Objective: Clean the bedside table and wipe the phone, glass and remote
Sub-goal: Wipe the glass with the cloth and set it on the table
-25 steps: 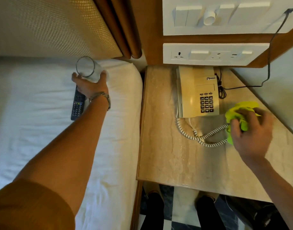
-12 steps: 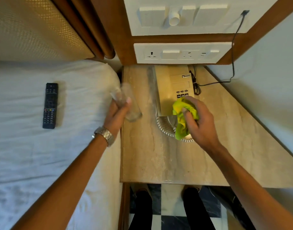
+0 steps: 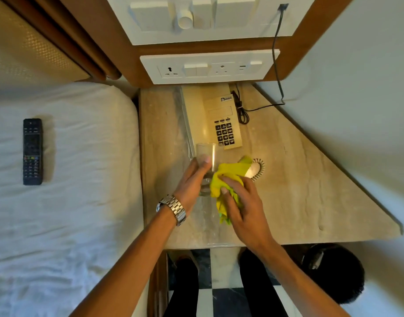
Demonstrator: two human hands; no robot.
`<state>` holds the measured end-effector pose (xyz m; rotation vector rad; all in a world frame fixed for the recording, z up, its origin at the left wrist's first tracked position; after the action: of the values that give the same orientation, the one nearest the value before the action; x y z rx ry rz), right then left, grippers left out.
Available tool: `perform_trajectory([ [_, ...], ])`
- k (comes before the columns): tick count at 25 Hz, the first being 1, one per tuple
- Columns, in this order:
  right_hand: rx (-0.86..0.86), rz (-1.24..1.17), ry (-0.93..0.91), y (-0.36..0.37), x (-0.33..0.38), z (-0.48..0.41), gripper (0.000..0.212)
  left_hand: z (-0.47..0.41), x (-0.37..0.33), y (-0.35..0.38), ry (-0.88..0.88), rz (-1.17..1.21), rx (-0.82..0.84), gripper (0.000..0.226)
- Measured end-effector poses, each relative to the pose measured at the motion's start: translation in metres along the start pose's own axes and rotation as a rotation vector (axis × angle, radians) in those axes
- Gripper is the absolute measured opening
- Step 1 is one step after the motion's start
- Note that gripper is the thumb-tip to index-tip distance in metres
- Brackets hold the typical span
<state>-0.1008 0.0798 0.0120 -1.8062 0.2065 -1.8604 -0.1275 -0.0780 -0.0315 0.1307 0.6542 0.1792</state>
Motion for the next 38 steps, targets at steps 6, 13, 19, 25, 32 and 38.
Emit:
perform_trajectory([
  [6,-0.201,-0.069,0.151,-0.02,-0.007,-0.042,0.034,0.016,0.013,0.023,-0.045,0.126,0.112,0.05],
  [13,-0.146,-0.077,0.162,-0.012,-0.006,-0.018,0.03,0.031,0.024,0.021,-0.112,0.156,-0.088,0.063],
  [19,-0.068,-0.099,0.11,0.001,0.014,0.024,0.028,0.025,0.018,0.012,-0.134,0.136,-0.171,0.06],
  [25,-0.149,-0.023,0.157,-0.008,0.008,-0.032,0.03,0.033,0.014,0.019,-0.187,0.201,-0.151,0.083],
  [32,-0.058,-0.103,0.095,0.004,0.022,0.03,0.025,0.036,0.008,0.004,-0.178,0.041,-0.266,0.06],
  [38,-0.155,-0.045,0.105,-0.001,0.02,-0.018,0.029,0.036,0.003,0.016,-0.186,0.125,-0.199,0.082],
])
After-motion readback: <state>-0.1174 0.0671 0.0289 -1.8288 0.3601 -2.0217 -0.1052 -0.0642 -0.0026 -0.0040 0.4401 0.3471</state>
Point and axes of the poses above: each hand's wrist, its own z-axis away from the middle knuckle, its own y-axis out of the palm, x = y × z, the point moved 3 cm from there along -z, towards the middle knuckle, and after that the axes turned 5 degrees about -y, right-handed, at the moved point
